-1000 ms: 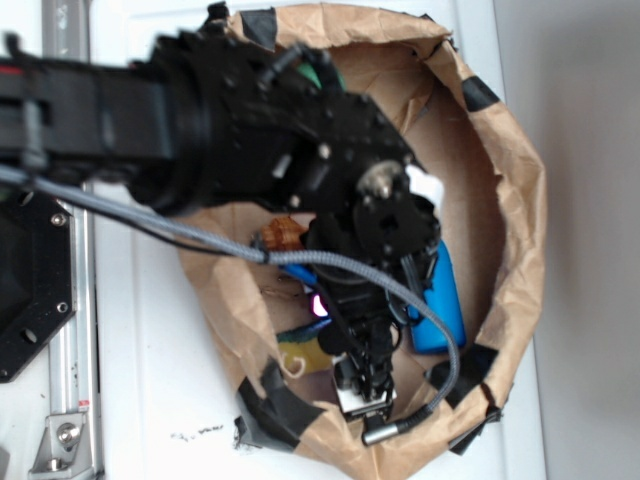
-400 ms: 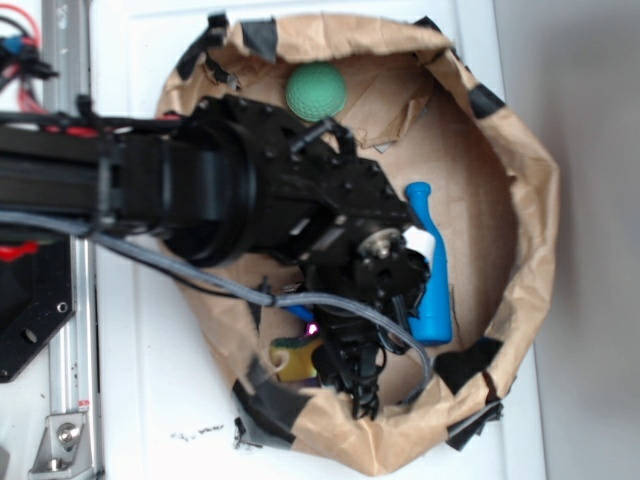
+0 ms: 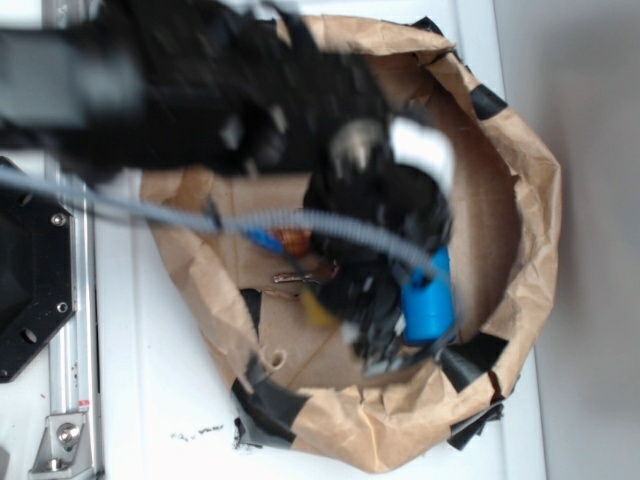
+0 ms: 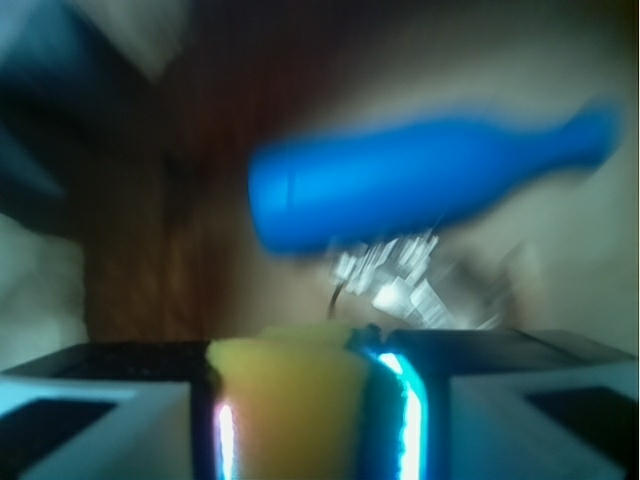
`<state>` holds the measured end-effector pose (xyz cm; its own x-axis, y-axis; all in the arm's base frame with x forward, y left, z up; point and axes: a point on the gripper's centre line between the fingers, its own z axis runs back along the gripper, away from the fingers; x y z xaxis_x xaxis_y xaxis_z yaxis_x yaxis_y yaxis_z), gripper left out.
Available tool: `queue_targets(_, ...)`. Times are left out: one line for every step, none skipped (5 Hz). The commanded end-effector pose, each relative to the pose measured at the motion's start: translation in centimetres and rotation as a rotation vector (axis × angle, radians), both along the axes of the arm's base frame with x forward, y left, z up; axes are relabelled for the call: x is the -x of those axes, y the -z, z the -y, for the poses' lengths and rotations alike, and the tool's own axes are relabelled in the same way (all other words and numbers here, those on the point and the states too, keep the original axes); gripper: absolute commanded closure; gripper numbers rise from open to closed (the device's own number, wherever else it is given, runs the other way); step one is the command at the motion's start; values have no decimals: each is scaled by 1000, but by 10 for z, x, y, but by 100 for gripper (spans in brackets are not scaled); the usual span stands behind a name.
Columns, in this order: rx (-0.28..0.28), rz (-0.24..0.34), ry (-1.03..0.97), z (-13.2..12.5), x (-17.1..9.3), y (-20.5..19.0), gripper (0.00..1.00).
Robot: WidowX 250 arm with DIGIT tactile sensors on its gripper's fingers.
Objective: Grab the green sponge.
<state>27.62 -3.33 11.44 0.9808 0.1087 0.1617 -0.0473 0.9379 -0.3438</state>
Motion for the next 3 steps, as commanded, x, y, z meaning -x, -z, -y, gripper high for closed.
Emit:
queue_targets(-283, 192, 18, -42, 3, -77, 100)
queue_targets(-273, 123, 121, -40, 11, -66, 100)
queue_targets(-304, 134, 117, -43, 22, -60, 100)
